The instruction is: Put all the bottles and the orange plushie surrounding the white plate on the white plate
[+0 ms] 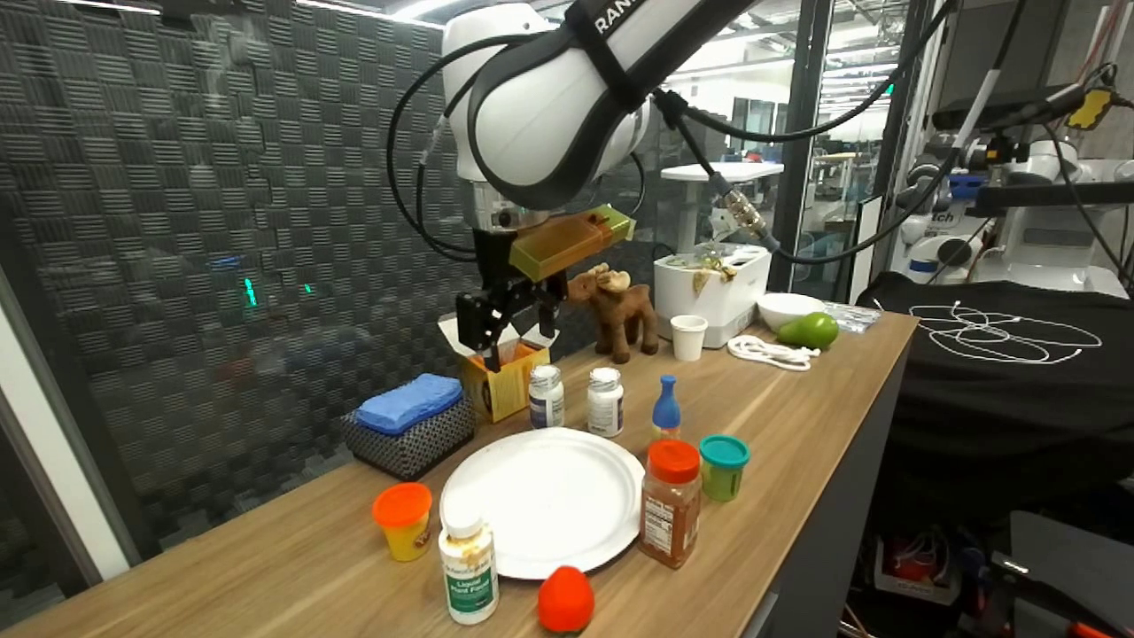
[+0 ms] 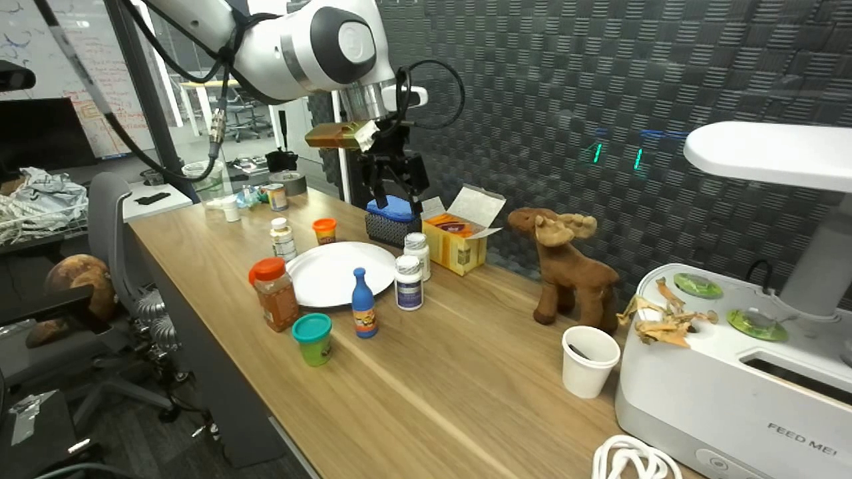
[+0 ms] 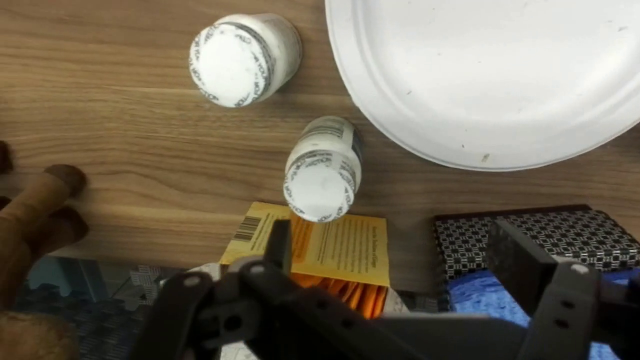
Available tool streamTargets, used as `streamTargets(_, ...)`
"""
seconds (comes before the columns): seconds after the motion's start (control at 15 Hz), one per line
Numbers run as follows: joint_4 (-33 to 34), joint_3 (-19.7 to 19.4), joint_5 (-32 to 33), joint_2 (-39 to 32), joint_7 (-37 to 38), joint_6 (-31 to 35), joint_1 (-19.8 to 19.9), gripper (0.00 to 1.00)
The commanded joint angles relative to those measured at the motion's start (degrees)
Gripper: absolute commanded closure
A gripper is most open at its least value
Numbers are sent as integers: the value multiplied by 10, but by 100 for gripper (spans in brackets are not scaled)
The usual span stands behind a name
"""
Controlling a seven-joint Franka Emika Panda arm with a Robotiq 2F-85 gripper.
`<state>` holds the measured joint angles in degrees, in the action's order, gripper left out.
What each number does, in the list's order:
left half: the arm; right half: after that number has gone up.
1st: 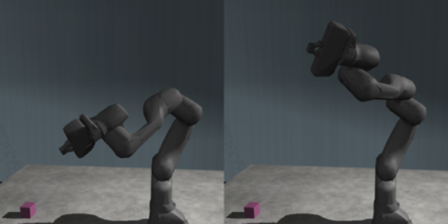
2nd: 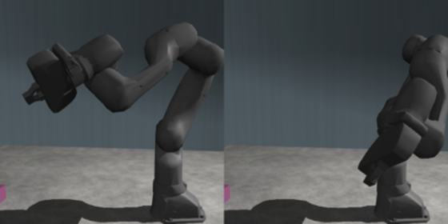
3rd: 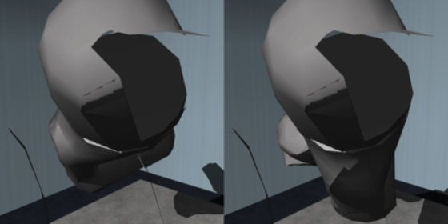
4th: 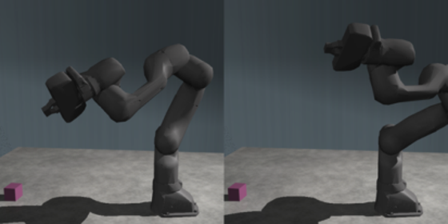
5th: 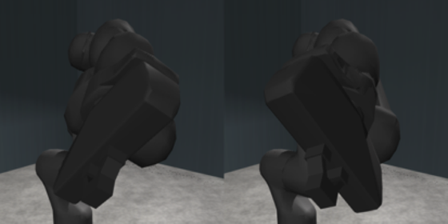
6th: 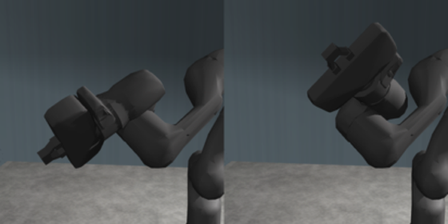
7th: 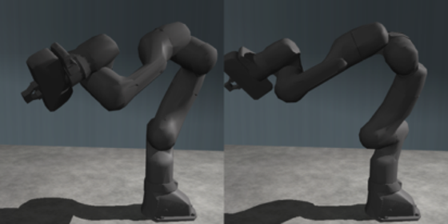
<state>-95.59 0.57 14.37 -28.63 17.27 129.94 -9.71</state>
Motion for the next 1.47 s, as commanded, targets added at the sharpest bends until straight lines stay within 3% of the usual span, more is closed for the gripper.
streamTargets(0.0,30,-14,-5,-18,-2,-35,-2,0)
streamTargets(0.33,44,-16,-10,-45,-5,-72,0,0)
streamTargets(0.87,90,-17,-28,-79,4,-71,-2,0)
streamTargets(1.0,93,-20,-26,-83,4,-69,-1,27)
streamTargets(1.4,95,-30,-16,-91,5,-67,-4,73)
